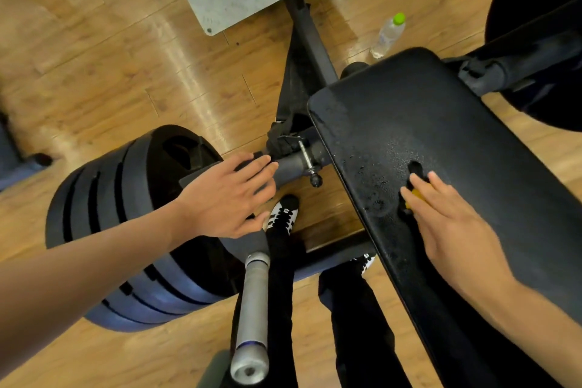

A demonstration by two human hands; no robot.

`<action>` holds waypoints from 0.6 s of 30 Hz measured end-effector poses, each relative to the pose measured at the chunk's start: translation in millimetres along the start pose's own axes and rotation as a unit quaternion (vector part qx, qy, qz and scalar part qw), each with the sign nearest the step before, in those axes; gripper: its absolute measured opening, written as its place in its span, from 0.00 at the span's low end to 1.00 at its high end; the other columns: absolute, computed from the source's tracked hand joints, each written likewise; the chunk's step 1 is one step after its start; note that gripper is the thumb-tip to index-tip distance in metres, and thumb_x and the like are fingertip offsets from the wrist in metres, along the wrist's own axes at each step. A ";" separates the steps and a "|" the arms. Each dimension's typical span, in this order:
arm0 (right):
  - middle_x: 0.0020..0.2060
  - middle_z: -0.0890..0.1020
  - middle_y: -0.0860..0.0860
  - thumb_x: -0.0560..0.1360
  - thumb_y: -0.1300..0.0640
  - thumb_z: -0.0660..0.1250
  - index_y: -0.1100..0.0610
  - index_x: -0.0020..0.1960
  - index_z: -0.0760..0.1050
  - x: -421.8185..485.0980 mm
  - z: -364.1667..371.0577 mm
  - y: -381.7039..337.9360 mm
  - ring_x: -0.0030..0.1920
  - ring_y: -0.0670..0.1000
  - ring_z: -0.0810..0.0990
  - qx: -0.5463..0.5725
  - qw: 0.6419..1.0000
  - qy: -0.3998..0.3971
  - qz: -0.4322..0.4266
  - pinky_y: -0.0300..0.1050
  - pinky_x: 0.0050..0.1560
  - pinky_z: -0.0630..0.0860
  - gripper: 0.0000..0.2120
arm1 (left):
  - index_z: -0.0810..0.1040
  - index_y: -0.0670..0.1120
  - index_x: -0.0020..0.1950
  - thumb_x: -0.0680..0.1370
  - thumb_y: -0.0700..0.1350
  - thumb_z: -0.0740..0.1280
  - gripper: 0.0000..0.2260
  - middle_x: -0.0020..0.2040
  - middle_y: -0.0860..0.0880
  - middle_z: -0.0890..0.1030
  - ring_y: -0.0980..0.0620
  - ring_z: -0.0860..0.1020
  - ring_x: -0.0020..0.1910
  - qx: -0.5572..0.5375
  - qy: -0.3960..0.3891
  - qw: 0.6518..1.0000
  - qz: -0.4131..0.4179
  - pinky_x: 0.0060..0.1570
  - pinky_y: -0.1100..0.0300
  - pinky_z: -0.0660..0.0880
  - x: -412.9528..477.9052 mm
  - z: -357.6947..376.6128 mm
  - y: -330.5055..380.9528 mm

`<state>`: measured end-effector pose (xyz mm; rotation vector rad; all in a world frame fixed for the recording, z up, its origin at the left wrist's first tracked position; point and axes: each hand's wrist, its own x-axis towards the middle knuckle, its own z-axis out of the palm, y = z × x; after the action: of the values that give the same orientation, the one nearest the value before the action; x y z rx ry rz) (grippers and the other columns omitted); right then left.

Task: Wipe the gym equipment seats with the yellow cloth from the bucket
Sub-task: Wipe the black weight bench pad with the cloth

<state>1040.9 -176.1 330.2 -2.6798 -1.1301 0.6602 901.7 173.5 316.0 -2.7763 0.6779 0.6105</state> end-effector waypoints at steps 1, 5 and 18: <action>0.70 0.75 0.57 0.73 0.69 0.71 0.62 0.68 0.77 20.5 6.5 0.8 0.74 0.60 0.69 -0.007 1.000 -0.003 -0.008 0.57 0.74 0.65 0.23 | 0.77 0.38 0.64 0.84 0.59 0.50 0.29 0.70 0.35 0.75 0.36 0.74 0.70 -0.001 0.000 1.000 0.004 0.70 0.42 0.62 0.0 0.8 -0.1; 0.72 0.72 0.60 0.77 0.68 0.66 0.62 0.70 0.73 144.3 44.9 -4.0 0.76 0.63 0.65 -0.028 1.000 -0.001 -0.005 0.57 0.76 0.62 0.22 | 0.77 0.39 0.63 0.84 0.59 0.48 0.29 0.71 0.35 0.75 0.36 0.73 0.71 -0.005 0.001 1.000 0.006 0.71 0.41 0.62 0.4 1.7 -1.2; 0.71 0.74 0.55 0.78 0.64 0.67 0.60 0.69 0.76 75.2 25.9 -17.5 0.76 0.58 0.65 0.029 0.997 -0.021 -0.073 0.57 0.74 0.66 0.19 | 0.78 0.40 0.61 0.82 0.56 0.51 0.25 0.71 0.36 0.75 0.36 0.74 0.70 -0.010 0.004 1.000 0.018 0.70 0.41 0.61 -1.8 3.7 -2.0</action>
<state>1064.3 -110.9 287.4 -2.5166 -1.2820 0.7142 899.9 177.1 313.8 -2.7917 0.7289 0.6156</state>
